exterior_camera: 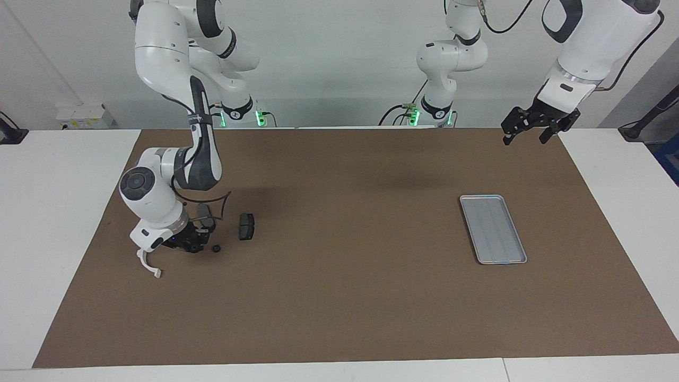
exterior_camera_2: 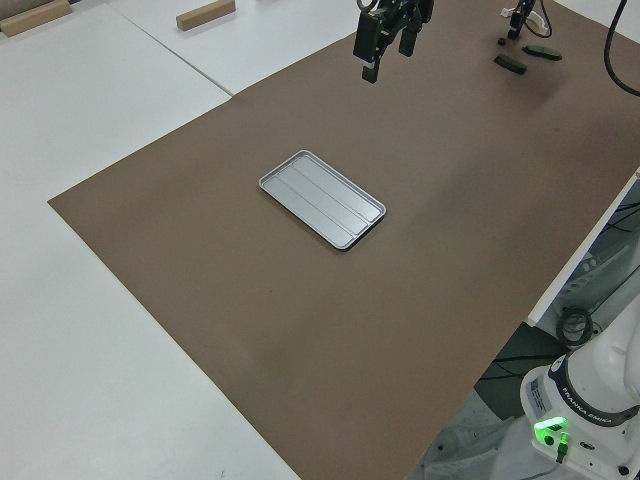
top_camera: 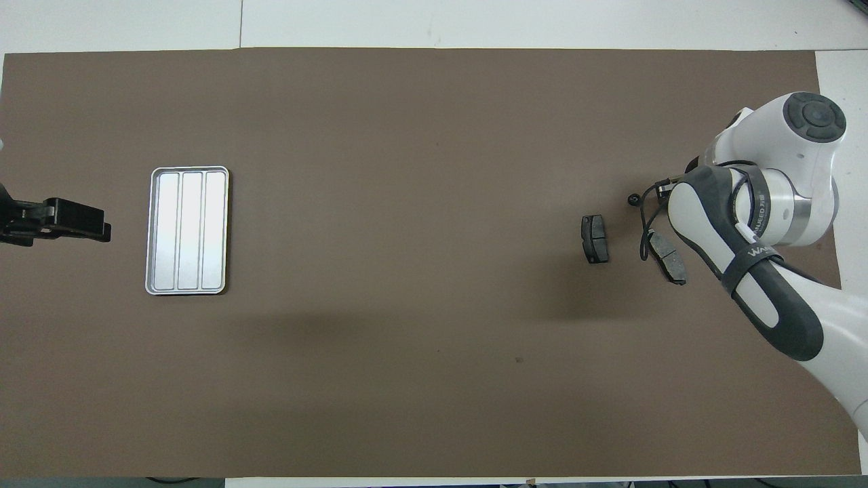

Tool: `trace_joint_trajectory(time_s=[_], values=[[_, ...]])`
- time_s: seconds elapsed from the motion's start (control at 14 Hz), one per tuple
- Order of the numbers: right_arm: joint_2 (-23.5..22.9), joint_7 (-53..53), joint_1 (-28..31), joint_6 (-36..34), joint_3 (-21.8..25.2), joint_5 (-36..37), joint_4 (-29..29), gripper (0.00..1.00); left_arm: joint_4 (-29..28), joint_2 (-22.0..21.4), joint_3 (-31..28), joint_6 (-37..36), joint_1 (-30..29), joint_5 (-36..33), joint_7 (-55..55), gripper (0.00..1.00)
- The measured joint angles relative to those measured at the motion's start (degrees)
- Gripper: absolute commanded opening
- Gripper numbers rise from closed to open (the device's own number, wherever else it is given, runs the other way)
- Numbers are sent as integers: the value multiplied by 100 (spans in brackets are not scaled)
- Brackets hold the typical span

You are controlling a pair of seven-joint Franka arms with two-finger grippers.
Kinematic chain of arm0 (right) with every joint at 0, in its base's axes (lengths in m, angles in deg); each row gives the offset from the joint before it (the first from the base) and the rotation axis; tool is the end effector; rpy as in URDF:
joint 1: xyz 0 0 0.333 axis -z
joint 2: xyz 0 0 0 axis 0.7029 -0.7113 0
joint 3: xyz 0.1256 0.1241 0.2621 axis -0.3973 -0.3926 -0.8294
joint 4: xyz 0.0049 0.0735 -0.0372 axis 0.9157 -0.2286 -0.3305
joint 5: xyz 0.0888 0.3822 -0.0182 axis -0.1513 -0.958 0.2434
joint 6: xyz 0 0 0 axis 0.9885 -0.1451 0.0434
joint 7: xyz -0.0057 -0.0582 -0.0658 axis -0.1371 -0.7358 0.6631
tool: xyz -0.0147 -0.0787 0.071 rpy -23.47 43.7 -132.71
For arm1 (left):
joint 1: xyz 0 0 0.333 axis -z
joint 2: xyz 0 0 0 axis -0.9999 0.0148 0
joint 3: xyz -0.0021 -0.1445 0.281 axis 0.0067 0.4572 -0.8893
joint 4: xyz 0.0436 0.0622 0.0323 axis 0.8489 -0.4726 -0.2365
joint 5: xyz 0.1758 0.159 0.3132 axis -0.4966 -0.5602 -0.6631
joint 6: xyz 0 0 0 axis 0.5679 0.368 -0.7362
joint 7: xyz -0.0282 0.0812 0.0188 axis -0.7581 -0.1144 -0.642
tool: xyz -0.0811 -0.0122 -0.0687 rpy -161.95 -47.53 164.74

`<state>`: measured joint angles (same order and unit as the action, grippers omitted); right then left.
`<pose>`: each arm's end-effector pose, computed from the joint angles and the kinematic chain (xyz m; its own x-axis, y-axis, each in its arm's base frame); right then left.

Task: Pick bearing gear from pile to tray
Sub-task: 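Carry the black part to mid-table and release it with the right gripper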

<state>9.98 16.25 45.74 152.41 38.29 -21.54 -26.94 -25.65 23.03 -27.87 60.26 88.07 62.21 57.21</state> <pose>0.6417 -0.0336 0.3102 0.9908 0.1267 -0.0465 0.1278 -0.9916 0.0198 0.5300 -0.0235 0.6119 0.9991 -0.0250 -0.0343 -0.0245 -0.9996 0.0137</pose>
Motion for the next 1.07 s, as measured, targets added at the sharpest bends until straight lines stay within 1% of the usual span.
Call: trace_joint_trajectory(time_s=[0.14, 0.29, 0.5, 0.72, 0.93, 1.07], values=[[211, 0, -116, -411, -71, 0, 256, 0, 0, 0, 0, 0, 0, 0, 0, 100], [448, 17, -376, -817, -93, -12, 553, 0, 0, 0, 0, 0, 0, 0, 0, 100], [635, 685, -977, -1254, -154, -43, 916, 0, 0, 0, 0, 0, 0, 0, 0, 100], [630, 1741, -1717, -1267, -243, -55, 1036, 0, 0, 0, 0, 0, 0, 0, 0, 100], [624, 3039, -2567, -1243, -262, -54, 1039, 0, 0, 0, 1, 0, 0, 0, 0, 100], [595, 3688, -2982, -1110, -266, -54, 1009, 0, 0, 0, 5, 1, 2, 0, 0, 100]])
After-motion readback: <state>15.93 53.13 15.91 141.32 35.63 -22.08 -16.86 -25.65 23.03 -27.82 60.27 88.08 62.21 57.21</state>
